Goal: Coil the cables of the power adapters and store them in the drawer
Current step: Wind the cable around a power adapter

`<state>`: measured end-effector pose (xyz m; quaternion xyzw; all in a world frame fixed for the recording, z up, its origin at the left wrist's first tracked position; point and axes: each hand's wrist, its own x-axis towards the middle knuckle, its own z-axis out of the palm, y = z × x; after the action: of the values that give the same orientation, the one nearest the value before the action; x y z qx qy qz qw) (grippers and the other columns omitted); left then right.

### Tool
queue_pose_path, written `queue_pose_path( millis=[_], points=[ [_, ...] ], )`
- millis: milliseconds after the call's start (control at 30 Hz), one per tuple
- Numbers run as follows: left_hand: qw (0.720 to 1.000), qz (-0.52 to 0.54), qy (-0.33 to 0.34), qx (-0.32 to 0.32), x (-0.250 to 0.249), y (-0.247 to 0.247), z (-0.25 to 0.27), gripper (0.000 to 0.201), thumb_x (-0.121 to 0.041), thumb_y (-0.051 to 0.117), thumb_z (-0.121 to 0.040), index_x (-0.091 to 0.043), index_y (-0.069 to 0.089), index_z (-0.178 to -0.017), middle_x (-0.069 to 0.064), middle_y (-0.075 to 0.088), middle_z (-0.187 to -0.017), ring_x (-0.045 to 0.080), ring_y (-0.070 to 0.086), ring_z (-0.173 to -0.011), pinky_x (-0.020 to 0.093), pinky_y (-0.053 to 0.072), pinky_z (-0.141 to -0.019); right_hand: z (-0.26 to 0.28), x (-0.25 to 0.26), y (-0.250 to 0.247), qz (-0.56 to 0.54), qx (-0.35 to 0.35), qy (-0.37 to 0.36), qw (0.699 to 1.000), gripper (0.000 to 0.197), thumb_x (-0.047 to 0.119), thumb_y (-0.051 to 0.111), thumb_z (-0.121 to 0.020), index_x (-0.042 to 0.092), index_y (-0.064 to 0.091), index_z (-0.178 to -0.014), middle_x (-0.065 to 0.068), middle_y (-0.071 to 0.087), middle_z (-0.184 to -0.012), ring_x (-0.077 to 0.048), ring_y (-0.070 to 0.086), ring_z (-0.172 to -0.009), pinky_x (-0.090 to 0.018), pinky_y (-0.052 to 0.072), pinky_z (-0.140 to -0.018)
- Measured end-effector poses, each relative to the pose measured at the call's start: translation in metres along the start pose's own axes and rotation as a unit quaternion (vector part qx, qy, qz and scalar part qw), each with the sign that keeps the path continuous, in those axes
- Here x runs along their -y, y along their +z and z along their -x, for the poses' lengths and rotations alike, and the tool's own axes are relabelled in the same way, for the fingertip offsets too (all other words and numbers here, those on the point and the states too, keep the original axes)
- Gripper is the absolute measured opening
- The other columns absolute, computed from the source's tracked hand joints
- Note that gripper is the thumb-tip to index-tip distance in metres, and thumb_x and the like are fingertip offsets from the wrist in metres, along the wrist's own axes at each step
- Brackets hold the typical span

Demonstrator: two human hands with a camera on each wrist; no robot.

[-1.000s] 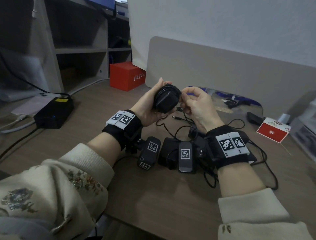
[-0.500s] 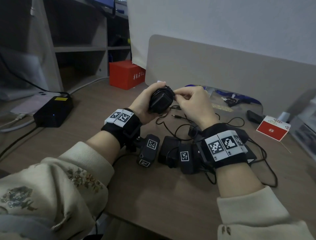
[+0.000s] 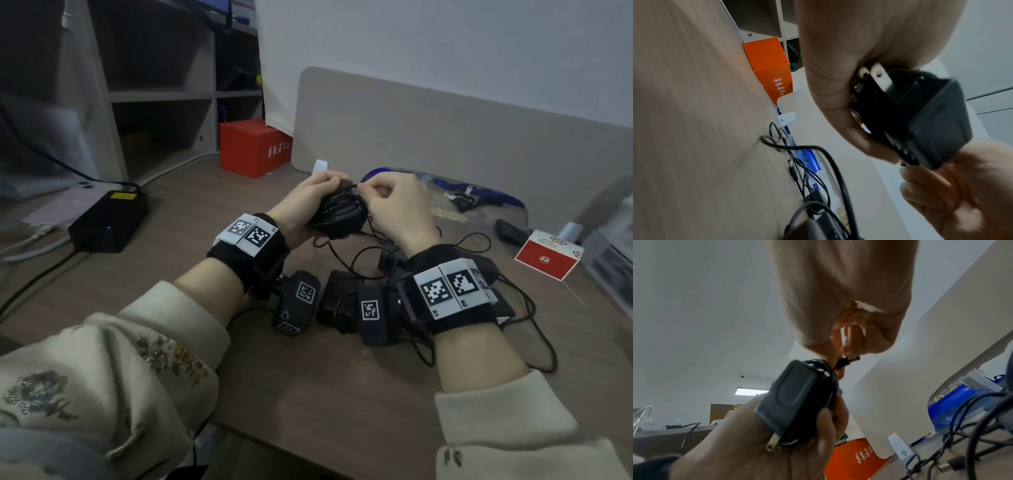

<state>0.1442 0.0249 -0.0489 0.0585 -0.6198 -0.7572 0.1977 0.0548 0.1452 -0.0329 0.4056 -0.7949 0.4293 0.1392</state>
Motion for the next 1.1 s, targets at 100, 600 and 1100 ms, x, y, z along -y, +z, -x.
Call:
queue_pose_path(
  millis=[100,600,1100],
  points=[
    [1.0,-0.023,0.004,0.001,0.0,0.0,0.0,0.019,-0.016,0.04,-0.105,-0.021,0.058,-0.107,0.005,0.059,-0.105,0.016,0.063,-0.085,0.029,0.056,-0.059,0.001,-0.003,-0.001,0.019,-0.024,0.026,0.999,0.021,0.026,0.061,-0.092,0.02,0.068,-0.074,0.007,0.06,-0.065,-0.014,0.056,-0.069,-0.026,0.04,-0.065],
    [0.996,-0.082,0.014,0.03,0.0,0.004,0.005,0.017,-0.02,0.049,-0.101,-0.016,0.064,-0.094,0.001,0.06,-0.081,0.011,0.062,-0.063,0.027,0.051,-0.049,0.003,-0.001,-0.012,-0.055,-0.037,0.044,0.997,0.018,0.026,0.066,-0.089,0.015,0.076,-0.079,0.01,0.068,-0.07,-0.006,0.063,-0.073,-0.027,0.051,-0.071],
    [0.995,-0.079,0.042,-0.04,0.005,-0.003,-0.001,0.022,-0.02,0.051,-0.101,-0.017,0.066,-0.085,0.002,0.063,-0.082,0.01,0.066,-0.063,0.029,0.054,-0.05,0.003,-0.011,-0.017,-0.107,0.142,-0.028,0.984,0.01,0.03,0.071,-0.087,0.028,0.069,-0.097,0.002,0.068,-0.102,-0.019,0.063,-0.097,-0.028,0.053,-0.083]
  ],
)
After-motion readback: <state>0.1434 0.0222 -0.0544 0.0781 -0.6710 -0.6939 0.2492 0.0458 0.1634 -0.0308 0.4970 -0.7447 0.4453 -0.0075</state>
